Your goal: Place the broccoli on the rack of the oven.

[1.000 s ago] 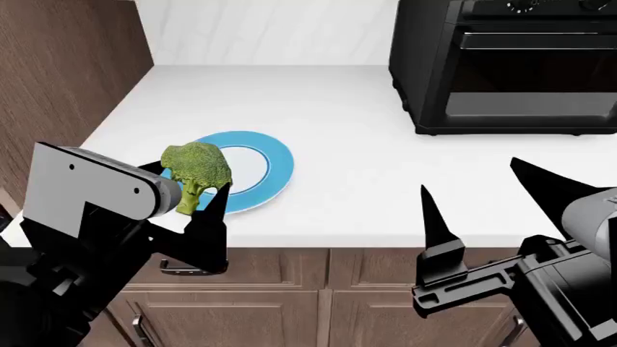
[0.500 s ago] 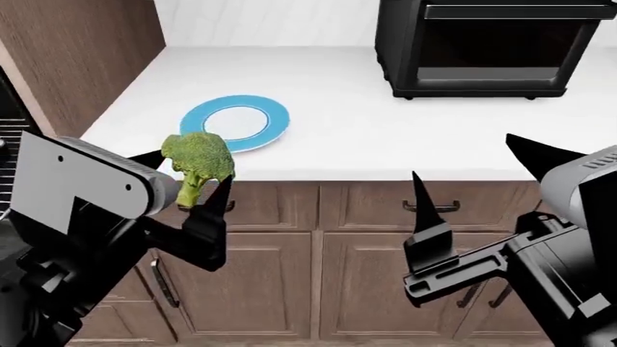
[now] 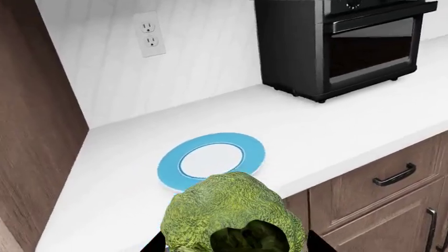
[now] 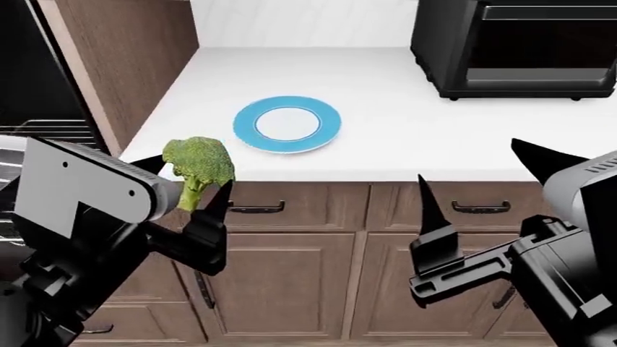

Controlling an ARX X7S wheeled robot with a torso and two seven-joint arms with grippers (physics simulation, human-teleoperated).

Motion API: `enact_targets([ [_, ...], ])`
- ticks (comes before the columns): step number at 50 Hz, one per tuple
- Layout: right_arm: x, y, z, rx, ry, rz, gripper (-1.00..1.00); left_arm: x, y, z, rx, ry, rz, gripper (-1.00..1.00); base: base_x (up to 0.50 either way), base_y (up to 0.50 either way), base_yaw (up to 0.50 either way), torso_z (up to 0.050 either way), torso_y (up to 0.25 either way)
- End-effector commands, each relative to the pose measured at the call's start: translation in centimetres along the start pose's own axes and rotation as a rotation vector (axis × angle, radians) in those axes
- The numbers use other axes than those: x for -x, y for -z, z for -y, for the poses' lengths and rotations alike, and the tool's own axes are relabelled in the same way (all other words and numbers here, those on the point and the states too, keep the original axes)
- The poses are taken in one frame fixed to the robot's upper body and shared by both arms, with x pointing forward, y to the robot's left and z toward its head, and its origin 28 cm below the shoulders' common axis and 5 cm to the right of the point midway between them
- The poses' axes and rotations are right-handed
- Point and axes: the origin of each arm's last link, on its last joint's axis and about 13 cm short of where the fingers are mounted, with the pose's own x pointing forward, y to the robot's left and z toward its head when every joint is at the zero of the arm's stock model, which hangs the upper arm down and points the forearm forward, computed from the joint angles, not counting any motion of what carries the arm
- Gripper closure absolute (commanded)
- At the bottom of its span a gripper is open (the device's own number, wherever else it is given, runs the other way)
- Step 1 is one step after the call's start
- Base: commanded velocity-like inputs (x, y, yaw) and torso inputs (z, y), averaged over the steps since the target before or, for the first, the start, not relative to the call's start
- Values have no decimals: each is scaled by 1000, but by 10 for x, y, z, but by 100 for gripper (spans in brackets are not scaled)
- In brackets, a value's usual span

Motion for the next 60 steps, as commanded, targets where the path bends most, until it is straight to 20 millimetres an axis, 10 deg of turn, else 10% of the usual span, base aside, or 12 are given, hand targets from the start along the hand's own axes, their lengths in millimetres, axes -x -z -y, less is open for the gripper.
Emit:
enact_targets([
  [1, -1, 3, 0, 0, -7, -10, -100, -3, 1, -1, -2, -4, 11, 100, 0, 500, 0, 0, 0],
  [60, 1, 4, 0, 11, 1, 4, -100, -4, -4, 5, 6, 32, 15, 100, 0, 500, 0, 0, 0],
])
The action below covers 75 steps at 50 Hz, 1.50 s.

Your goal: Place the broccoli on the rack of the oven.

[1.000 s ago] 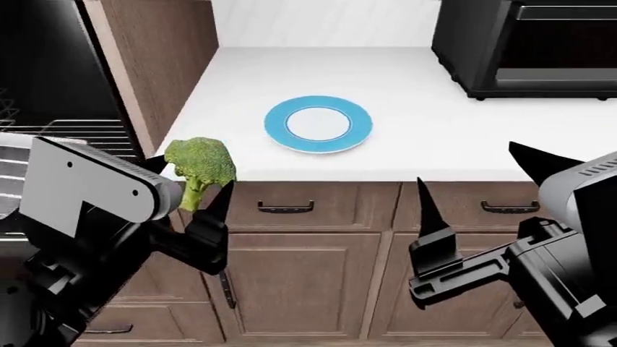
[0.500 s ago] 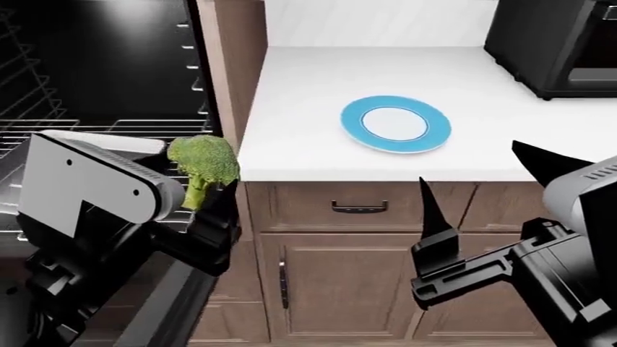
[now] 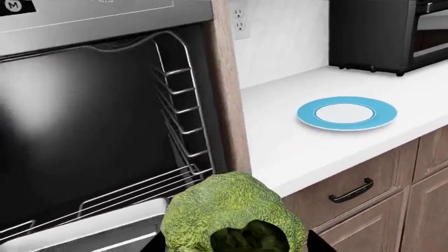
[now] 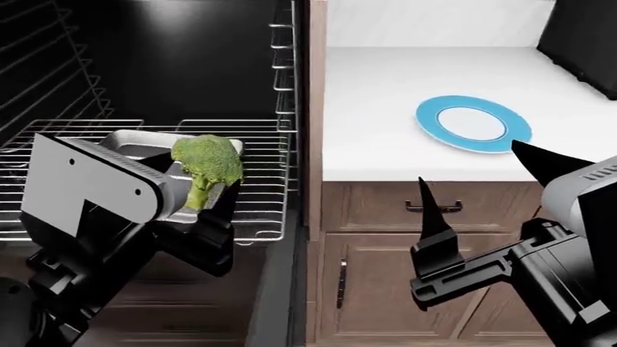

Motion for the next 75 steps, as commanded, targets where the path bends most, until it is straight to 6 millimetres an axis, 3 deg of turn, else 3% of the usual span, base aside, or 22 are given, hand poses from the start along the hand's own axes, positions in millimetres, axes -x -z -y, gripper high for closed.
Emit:
enact_targets([
  [1, 1, 1, 0, -3, 0, -2, -100, -2, -1, 1, 4, 2, 7, 100, 0, 500, 0, 0, 0],
  [30, 3, 2, 2, -28, 11, 3, -100, -9, -1, 4, 7, 35, 8, 100, -1, 500, 0, 0, 0],
  [40, -1, 2, 2, -10, 22, -40, -100, -7, -4, 5, 11, 34, 10, 100, 0, 1, 0, 0, 0],
  [55, -2, -19, 11, 10, 42, -41, -100, -9, -26, 8, -24, 83, 17, 100, 0, 0, 0, 0, 0],
  [75, -3, -24, 13, 6, 49, -38, -100, -13, -29, 4, -4, 75, 23, 100, 11, 0, 0, 0, 0],
])
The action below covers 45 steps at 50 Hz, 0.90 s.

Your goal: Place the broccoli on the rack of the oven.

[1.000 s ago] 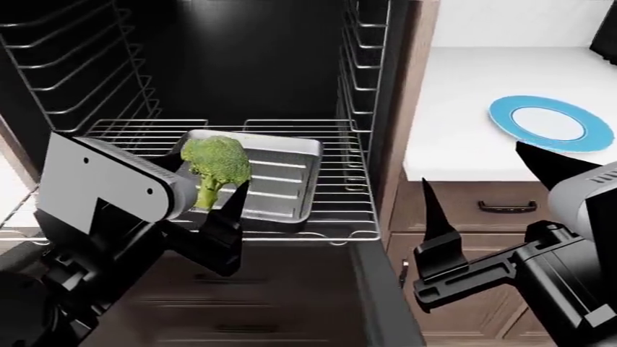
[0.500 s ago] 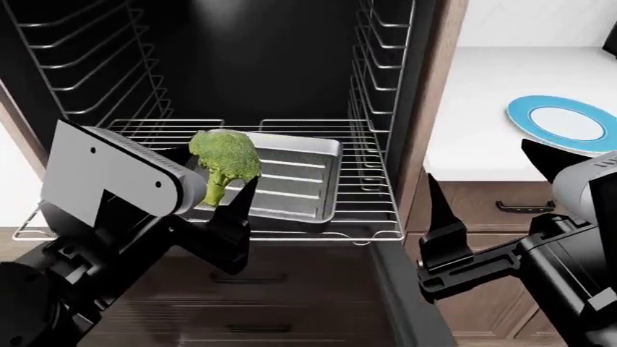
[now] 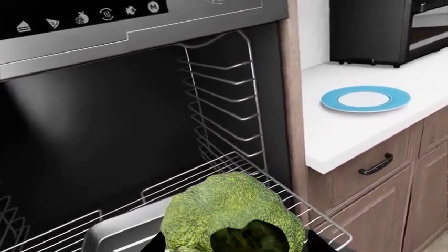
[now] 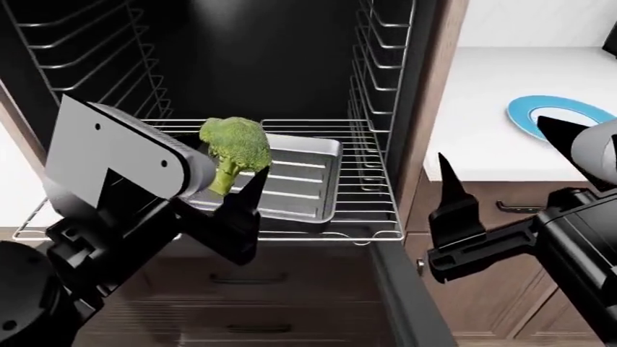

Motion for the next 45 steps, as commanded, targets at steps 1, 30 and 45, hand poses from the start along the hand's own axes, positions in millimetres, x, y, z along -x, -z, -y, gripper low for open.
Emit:
enact_targets([
  [1, 0, -2, 2, -5, 5, 2, -100, -1, -5, -4, 25, -22, 13, 100, 488, 1, 0, 0, 0],
  [30, 8, 16, -2, -40, 18, 3, -100, -43, 13, -14, 43, -37, -98, 100, 156, 0, 0, 1, 1],
  [45, 6, 15, -2, -44, 15, 15, -100, -68, 22, -19, 73, -31, -160, 100, 0, 0, 0, 0, 1],
])
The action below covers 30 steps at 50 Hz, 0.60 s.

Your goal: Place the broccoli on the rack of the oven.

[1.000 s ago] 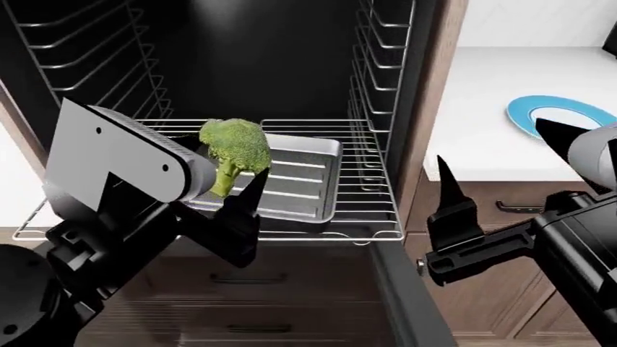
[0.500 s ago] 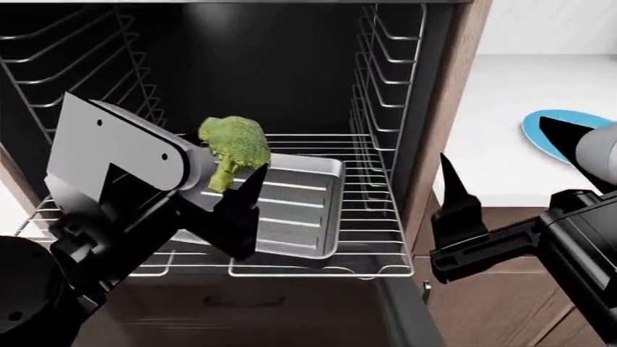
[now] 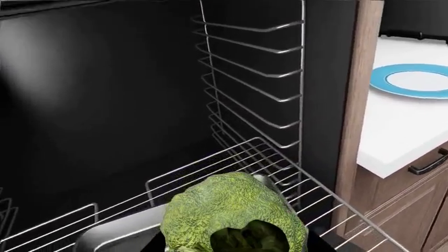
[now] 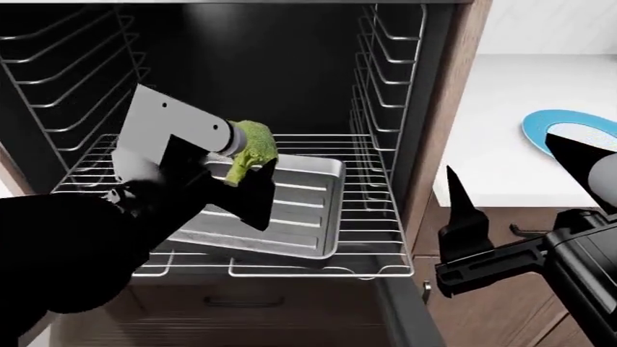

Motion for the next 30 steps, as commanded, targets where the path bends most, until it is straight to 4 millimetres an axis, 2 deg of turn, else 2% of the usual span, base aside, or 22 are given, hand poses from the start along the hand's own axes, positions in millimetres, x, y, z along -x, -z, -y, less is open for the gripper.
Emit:
enact_targets([
  [1, -1, 2, 0, -3, -1, 4, -100, -19, 6, -4, 28, -6, -47, 100, 0, 0, 0, 0, 0],
  [5, -3, 3, -1, -8, -10, 8, -100, -27, 12, -6, -3, -38, -53, 100, 0, 0, 0, 0, 0],
  [12, -3, 4, -1, 0, -2, 0, -100, -34, 21, -7, 73, -7, -107, 100, 0, 0, 0, 0, 0],
  [20, -1, 5, -2, 5, 1, 0, -100, -44, 34, -14, 101, -51, -156, 100, 0, 0, 0, 0, 0],
  [21, -1, 5, -2, 2, 1, 2, -100, -46, 35, -15, 151, -37, -176, 100, 0, 0, 0, 0, 10],
  [30, 0, 5, -1, 4, 4, 1, -100, -56, 45, -20, 150, -45, -199, 100, 0, 0, 0, 0, 0],
])
